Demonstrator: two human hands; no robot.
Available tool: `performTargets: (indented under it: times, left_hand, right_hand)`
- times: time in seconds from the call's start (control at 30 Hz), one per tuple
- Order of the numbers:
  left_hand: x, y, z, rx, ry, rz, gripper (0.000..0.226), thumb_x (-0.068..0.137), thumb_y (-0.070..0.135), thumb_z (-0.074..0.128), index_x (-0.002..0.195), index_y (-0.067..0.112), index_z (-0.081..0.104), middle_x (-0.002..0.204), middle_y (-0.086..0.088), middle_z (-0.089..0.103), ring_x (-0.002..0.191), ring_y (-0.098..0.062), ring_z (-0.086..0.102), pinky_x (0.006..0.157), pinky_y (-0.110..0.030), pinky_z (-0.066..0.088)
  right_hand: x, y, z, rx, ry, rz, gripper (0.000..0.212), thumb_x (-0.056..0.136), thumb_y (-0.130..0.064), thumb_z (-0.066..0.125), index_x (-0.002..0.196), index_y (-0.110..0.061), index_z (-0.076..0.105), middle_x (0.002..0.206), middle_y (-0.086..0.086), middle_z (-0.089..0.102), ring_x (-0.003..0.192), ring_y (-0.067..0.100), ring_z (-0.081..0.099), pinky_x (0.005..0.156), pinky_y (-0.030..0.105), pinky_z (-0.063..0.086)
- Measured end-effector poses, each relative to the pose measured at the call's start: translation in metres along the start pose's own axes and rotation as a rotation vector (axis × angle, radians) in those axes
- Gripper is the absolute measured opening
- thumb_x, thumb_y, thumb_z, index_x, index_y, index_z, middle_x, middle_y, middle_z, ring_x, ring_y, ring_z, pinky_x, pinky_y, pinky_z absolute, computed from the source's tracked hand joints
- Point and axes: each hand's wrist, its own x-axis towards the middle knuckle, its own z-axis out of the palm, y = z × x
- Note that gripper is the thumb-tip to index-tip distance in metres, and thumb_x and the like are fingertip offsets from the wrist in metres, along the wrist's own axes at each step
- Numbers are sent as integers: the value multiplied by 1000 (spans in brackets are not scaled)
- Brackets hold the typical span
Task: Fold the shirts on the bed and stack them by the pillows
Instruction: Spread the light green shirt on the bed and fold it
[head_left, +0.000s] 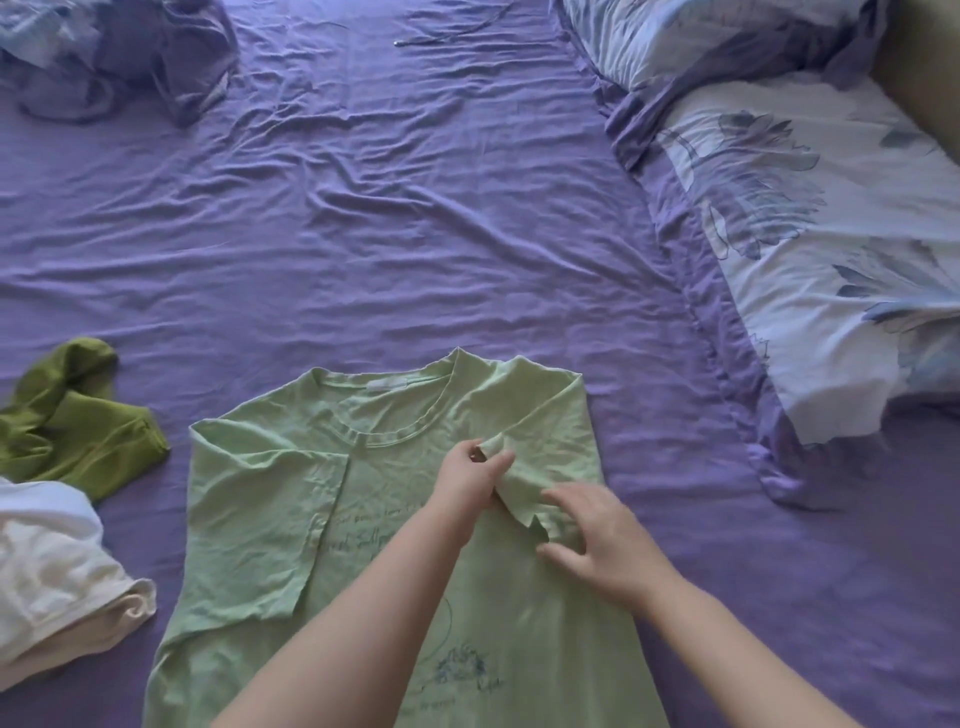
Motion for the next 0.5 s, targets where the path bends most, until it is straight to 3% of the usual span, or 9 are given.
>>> performTargets:
  times: [0.07,0.13,0.27,0.37,0.43,0.5]
  left_hand:
    - [5,-2,-1,121,49,45,16,86,3,63,101,5,59,95,-16,62,83,-28,62,80,-45,55]
    - [9,-1,-2,232,108,128,13,85,-1,58,90,11,60,93,-19,63,82,-31,63,78,-48,57]
    - [18,3,-10,359,252,295,18,86,4,58,84,22,61,87,-7,65,86,-31,65,78,-46,56]
    - [19,-1,-19,483,292,311,16,88,11,57,100,21,61,104,-7,66,94,-27,63,85,-41,53]
    - [14,-12,-23,767,347,383,35,91,20,57,125,19,51,126,-6,55,112,-24,54,96,-37,44]
    - [4,-29,-19,1085,360,580,49,93,24,52,140,22,37,145,-5,36,133,-24,34,109,-37,29]
  right_hand:
    - [-9,0,10,-162,33,-91,61,67,-30,78,123,-16,58,127,0,55,120,18,51,100,28,39]
    - [-14,0,16,-252,147,-132,59,50,-17,86,106,-11,68,110,6,66,101,23,65,86,33,52]
    - [-18,-3,30,-202,247,-168,46,64,-15,81,107,-8,68,112,10,66,101,24,65,85,36,55]
    - [-22,-4,39,-260,242,-205,36,74,-22,73,109,-15,68,125,9,61,112,26,60,94,42,49]
    - [-26,-2,44,-341,237,-188,35,83,-34,60,115,-21,65,135,8,54,125,27,50,104,47,39]
    - [-30,4,49,-423,199,-142,47,91,-48,37,126,-26,58,141,7,48,137,28,31,106,52,24]
